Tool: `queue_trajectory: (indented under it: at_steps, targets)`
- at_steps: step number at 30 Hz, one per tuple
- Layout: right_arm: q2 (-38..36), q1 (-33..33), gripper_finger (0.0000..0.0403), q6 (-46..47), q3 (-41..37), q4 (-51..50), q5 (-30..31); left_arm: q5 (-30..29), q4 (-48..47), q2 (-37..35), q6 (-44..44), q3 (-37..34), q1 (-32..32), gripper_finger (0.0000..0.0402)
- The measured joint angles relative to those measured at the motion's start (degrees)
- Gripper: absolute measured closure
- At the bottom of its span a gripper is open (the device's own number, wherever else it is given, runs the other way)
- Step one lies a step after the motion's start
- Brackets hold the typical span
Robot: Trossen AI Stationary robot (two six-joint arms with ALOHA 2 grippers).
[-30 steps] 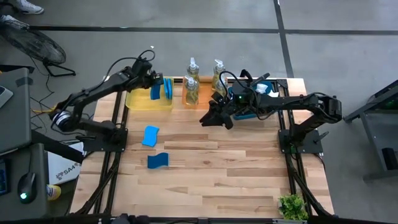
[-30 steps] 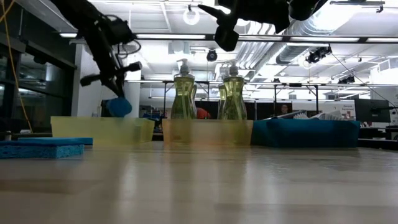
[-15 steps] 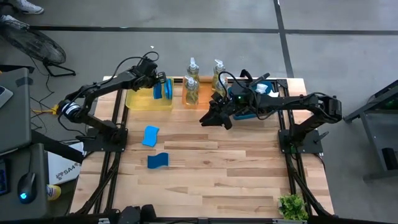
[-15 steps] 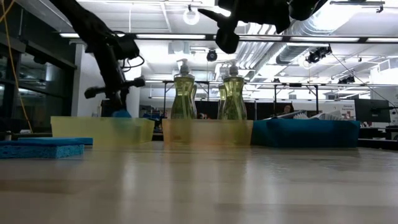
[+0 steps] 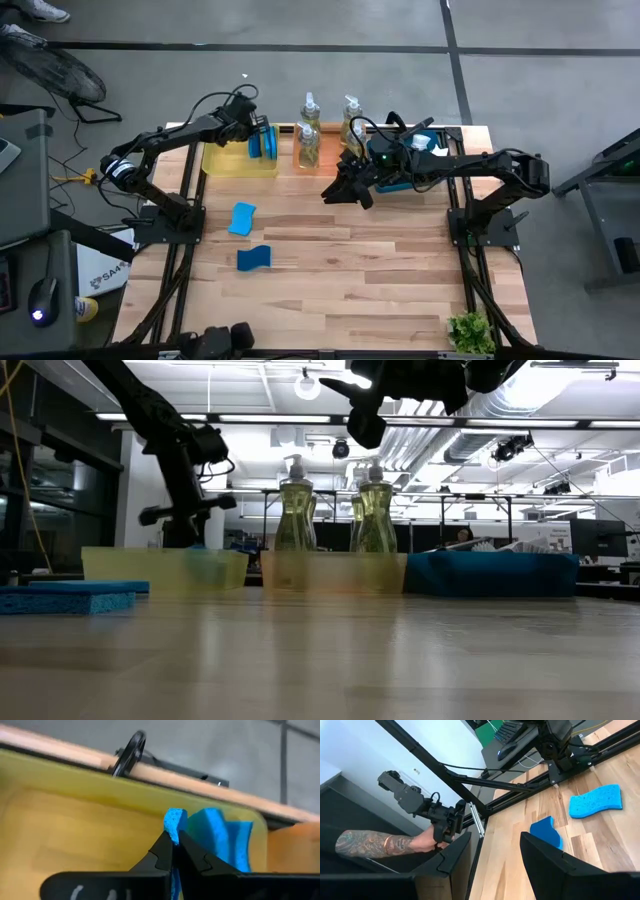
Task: Pick & Place Kitchen Sink Supplies
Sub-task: Put the blue sponge into the yellow bin
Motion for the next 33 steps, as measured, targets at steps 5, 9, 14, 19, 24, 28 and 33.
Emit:
queue_trajectory:
  at_steps: [5, 9, 14, 19, 24, 28, 33]
  targets:
    - [0.0, 0.0, 0.0242, -0.3, 0.0, 0.0, 0.0, -0.7, 2.5, 0.0, 0.0, 0.0, 0.0, 0.0398]
    - [0.0, 0.0, 0.0242, -0.3, 0.0, 0.0, 0.0, -1.1, 2.4, 0.0, 0.0, 0.0, 0.0, 0.0388]
    - [0.0, 0.0, 0.0242, -0.5, 0.0, 0.0, 0.0, 0.8, 2.8, 1.7, 0.0, 0.0, 0.0, 0.0378]
    - [0.0, 0.0, 0.0242, -0.5, 0.0, 0.0, 0.0, 3.9, 3.0, 3.5, 0.0, 0.0, -0.1, 0.0373]
    - [0.0, 0.0, 0.0242, -0.4, 0.0, -0.1, 0.0, 4.3, 4.1, 3.8, 1.7, 0.0, -0.4, 0.0349]
    - [0.0, 0.0, 0.0242, -0.5, 0.0, -0.5, 0.0, 5.5, 5.6, 3.8, 3.1, 0.0, -0.4, 0.0308]
    - [0.0, 0.0, 0.0242, -0.5, 0.0, -1.1, 0.0, 7.5, 7.2, 3.8, 3.0, 0.0, -0.4, 0.0254]
